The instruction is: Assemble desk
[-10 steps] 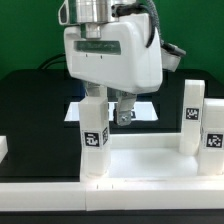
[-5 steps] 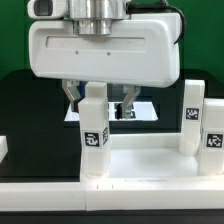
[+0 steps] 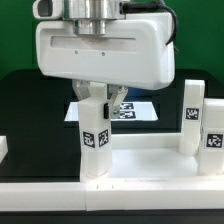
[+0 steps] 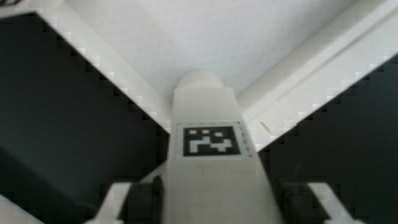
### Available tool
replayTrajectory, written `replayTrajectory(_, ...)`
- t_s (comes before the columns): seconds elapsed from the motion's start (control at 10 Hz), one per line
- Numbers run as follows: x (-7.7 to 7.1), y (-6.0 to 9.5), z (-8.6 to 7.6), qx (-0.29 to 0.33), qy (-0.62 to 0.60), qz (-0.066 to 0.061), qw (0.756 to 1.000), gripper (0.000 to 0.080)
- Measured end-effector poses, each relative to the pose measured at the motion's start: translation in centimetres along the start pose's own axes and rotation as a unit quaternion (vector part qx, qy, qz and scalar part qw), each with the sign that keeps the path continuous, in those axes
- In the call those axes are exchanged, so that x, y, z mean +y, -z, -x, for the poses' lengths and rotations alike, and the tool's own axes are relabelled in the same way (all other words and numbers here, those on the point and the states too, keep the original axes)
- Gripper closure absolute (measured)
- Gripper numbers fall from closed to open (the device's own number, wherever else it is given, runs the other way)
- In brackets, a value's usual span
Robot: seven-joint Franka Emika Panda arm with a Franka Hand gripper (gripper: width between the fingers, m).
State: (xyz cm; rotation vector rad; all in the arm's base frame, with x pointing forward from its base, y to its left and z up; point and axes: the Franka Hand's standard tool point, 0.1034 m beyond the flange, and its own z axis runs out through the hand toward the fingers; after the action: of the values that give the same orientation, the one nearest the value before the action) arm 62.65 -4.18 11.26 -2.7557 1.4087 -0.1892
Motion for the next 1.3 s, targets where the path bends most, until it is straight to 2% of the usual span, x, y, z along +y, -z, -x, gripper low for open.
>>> replayTrajectory(0.2,-0.24,-0.11,0.39,-0.002,-0.172,-0.002,0.985,0.0515)
replayTrajectory(0.4,-0.35,-0.17,0.49,-0.01,-0.356,-0.029,0.934,0.0515)
replayTrajectory(0.5,-0.35,-0.15,0.44,-0.014,-0.385,-0.031,0.922,0.0514)
replayTrajectory(0.7,-0.38,-0.15,0.49,-0.014,-0.37,-0.031,0.928,0.0514)
replayTrajectory(0.8,-0.2,-0.15,0.36,-0.012,-0.318,-0.03,0.947,0.0514)
replayTrajectory(0.9,0.16,-0.11,0.1,-0.013,-0.239,-0.029,0.971,0.0299)
replayTrajectory(1.0,0.24,-0.18,0.13,-0.01,-0.144,-0.027,0.989,0.0299)
replayTrajectory(1.1,0.5,-0.31,0.21,-0.013,-0.07,-0.025,0.997,0.0177)
replayTrajectory(1.3,0.55,-0.3,0.09,-0.009,-0.014,-0.023,1.0,0.0158)
